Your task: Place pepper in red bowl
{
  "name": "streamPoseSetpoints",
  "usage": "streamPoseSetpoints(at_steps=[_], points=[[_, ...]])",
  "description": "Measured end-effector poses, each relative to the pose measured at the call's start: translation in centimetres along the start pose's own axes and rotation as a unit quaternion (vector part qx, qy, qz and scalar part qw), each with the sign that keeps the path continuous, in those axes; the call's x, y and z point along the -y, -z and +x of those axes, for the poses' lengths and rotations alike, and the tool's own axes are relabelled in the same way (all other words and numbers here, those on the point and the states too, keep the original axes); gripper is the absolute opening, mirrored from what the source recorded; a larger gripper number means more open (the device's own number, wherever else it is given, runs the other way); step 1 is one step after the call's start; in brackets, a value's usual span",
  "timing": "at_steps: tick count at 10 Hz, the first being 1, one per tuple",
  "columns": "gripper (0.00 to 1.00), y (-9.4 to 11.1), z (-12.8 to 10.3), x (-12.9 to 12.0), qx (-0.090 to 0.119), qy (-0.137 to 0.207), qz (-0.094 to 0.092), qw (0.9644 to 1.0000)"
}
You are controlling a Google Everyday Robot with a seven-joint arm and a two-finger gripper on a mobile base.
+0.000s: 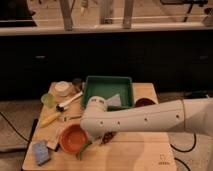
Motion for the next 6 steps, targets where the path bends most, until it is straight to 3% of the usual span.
streamPoseSetpoints(at_steps=[6], points=[[0.00, -0.1, -1.8, 1.6, 0.012, 0.032, 0.004, 0.9994]])
